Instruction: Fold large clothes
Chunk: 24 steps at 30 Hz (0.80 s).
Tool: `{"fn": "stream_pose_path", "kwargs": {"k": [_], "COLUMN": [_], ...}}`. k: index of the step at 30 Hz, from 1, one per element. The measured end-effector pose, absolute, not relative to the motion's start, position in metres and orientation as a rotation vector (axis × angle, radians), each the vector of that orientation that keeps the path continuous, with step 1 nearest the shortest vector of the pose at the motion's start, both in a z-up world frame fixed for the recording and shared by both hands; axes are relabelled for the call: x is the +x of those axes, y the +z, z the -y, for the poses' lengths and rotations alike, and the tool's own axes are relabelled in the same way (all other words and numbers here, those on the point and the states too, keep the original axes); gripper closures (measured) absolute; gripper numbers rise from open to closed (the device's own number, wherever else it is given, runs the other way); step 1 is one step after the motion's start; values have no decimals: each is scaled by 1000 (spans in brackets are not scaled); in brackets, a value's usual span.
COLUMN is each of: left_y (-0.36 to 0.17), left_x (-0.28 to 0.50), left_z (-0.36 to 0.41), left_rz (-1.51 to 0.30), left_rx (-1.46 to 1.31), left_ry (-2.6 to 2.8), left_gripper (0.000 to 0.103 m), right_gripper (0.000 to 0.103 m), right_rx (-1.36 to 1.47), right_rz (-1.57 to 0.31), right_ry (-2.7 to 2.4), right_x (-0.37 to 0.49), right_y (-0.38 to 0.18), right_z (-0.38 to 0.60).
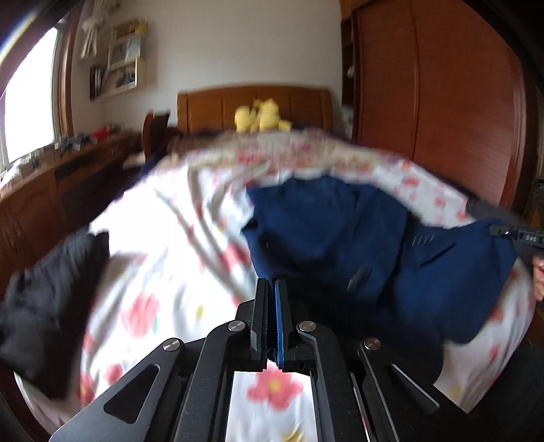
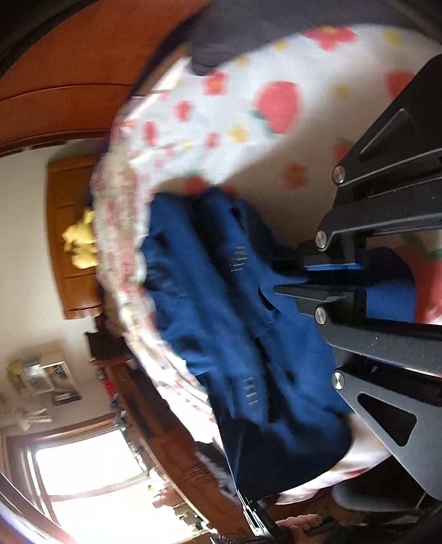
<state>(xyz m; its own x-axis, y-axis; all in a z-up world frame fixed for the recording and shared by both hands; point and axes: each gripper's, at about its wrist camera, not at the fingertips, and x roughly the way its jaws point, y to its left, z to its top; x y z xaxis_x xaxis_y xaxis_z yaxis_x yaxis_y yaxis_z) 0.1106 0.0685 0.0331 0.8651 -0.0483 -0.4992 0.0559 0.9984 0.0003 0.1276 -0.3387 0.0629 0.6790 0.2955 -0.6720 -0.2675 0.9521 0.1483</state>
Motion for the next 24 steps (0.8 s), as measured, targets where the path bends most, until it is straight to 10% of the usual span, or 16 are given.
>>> {"fn": "stream_pose_path", "kwargs": {"k": [17,24], "left_y": [223,169], "left_x": [58,66], "left_z": [-14,5], "left_rz": [-269,-407], "left_rx": [135,232], "left_ry": [-97,-111], "left_gripper": [100,100], "right_gripper": [103,103], "right_rx": [-96,-120], "right_rz": [-364,-550], "right_ry": [330,305], "right_x": [48,55], "right_y": [306,235], "right_z": [307,313]}}
